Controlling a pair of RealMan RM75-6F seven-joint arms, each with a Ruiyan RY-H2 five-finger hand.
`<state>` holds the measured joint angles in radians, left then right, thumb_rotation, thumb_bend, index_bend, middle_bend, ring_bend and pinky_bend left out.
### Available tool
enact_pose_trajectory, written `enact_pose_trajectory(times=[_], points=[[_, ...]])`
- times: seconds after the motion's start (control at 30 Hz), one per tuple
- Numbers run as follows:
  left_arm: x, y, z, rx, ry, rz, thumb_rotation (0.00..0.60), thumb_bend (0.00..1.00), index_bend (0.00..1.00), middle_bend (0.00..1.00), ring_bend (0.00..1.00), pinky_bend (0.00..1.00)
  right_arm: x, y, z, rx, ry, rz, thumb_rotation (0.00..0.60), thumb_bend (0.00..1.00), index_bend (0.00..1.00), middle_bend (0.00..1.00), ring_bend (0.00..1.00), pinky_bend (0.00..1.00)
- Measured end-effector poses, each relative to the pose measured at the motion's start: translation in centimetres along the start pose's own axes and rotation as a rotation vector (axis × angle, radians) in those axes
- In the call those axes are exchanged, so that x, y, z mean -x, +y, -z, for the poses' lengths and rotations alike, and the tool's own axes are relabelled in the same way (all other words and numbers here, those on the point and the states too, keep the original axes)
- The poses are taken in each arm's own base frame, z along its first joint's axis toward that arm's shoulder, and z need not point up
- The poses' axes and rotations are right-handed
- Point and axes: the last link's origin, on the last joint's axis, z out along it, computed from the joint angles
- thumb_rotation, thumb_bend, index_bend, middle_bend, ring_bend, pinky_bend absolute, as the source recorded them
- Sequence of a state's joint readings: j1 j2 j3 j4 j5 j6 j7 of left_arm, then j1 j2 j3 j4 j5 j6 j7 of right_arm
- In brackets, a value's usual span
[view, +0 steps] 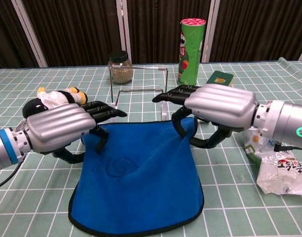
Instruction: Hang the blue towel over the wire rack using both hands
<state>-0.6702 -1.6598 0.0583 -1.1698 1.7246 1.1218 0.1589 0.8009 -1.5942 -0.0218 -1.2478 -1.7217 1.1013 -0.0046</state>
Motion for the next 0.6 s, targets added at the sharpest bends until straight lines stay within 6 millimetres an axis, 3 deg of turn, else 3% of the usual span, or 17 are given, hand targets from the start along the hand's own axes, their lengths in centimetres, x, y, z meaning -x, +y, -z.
enact_pose_trajectory(times=[0.3,0.6], points=[[-4.5,-1.4,-0.3,-0.052,0.179,0.018,0.600,0.52,0.81,0.00,0.00,0.00,-4.8,0.8,0.8,0.012,0.124,-0.016,0.600,0.40,0.67,0.00,0.00,0.00],[-10.0,-4.0,-0.9,-0.151,0.337,0.040,0.600,0.52,0.81,0.00,0.00,0.00,-11.2,1.9,-1.0,0.071,0.274,-0.033,0.600,0.40,0.67,0.00,0.00,0.00]])
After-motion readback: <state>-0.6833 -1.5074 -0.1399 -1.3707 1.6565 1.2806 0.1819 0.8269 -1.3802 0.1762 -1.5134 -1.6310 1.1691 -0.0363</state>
